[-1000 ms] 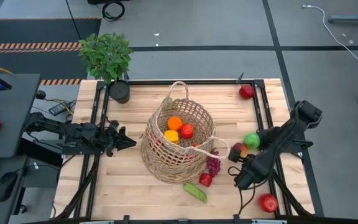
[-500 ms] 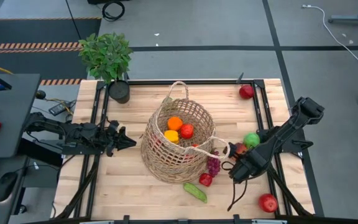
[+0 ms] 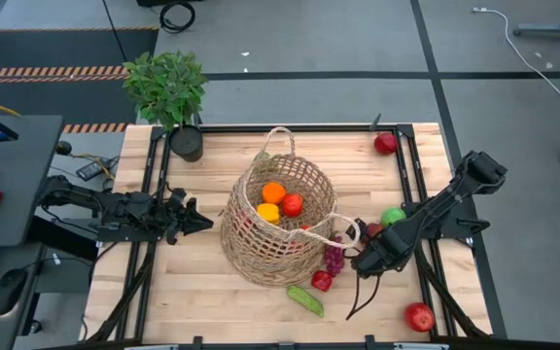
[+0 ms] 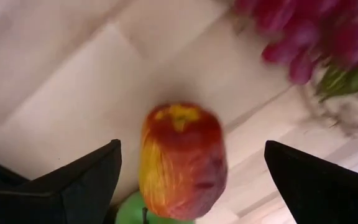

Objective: Build produce basket
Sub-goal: Put the red apple into the brown basket

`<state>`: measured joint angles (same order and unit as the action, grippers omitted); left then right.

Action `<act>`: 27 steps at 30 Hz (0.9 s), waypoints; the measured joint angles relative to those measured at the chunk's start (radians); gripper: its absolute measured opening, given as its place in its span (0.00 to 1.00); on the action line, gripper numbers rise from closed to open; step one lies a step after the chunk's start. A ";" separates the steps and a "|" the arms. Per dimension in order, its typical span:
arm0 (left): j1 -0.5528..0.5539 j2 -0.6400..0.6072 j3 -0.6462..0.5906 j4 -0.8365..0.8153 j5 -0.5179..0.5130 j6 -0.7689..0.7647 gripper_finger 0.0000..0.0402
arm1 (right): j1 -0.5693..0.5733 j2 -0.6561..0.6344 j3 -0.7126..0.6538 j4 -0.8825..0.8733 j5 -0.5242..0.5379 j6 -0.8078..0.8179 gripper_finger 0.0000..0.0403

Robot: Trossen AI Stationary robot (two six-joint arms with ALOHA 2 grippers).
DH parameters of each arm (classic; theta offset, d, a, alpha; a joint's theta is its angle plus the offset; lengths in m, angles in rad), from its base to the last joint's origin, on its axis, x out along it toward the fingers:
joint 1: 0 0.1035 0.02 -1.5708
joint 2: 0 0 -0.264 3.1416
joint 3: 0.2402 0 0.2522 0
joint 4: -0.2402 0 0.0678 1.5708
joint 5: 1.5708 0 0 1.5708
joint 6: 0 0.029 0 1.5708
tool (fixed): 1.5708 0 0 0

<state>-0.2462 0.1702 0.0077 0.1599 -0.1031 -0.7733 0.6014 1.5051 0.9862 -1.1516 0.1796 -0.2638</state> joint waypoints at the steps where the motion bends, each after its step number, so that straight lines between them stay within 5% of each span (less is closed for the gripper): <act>1: 0.000 0.000 0.000 0.000 0.000 0.000 0.14 | -0.002 0.000 -0.018 -0.003 0.006 -0.003 0.99; 27: 0.000 0.000 0.000 0.000 0.000 0.000 0.15 | -0.036 0.000 -0.279 0.187 0.017 -0.075 0.93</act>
<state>-0.2460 0.1702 0.0075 0.1596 -0.1030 -0.7734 0.5658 1.5047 0.7069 -0.9646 0.1967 -0.3385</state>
